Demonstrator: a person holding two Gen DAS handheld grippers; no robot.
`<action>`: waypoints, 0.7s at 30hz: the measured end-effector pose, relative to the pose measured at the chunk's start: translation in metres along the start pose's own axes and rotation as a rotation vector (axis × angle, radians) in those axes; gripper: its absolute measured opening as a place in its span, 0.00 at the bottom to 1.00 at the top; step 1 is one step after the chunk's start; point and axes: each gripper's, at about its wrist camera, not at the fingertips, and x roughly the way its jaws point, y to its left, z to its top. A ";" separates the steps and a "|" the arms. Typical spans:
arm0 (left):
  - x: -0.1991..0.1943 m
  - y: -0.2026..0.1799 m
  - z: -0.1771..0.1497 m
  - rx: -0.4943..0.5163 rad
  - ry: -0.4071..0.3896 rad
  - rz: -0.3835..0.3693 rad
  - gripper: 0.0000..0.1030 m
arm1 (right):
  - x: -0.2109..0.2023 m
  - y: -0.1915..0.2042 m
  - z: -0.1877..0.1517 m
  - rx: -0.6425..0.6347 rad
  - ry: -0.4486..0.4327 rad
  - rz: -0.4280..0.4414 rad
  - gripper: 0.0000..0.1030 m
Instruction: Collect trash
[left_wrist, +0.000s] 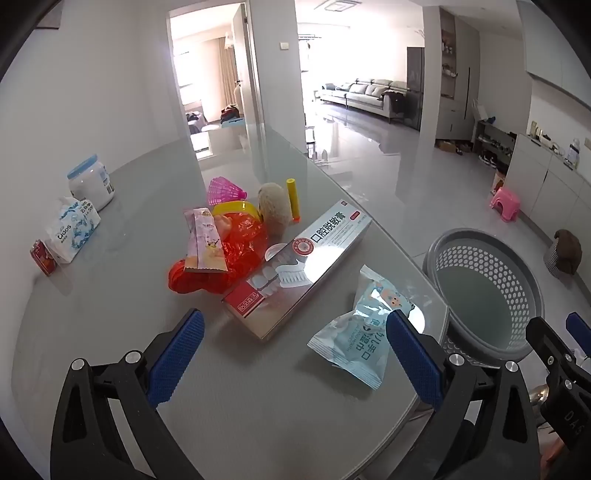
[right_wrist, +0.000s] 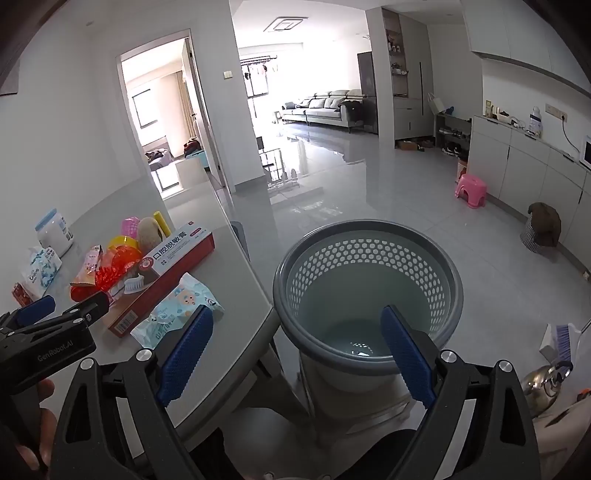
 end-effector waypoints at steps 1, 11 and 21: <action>0.000 0.000 0.000 -0.002 -0.001 -0.003 0.94 | 0.000 0.000 0.000 0.000 0.000 -0.001 0.85; -0.009 0.003 0.001 0.004 -0.012 -0.002 0.94 | -0.005 0.005 0.002 -0.018 0.000 0.005 0.85; -0.008 -0.005 -0.004 0.018 -0.012 -0.011 0.94 | -0.001 0.019 -0.001 -0.039 -0.012 0.012 0.85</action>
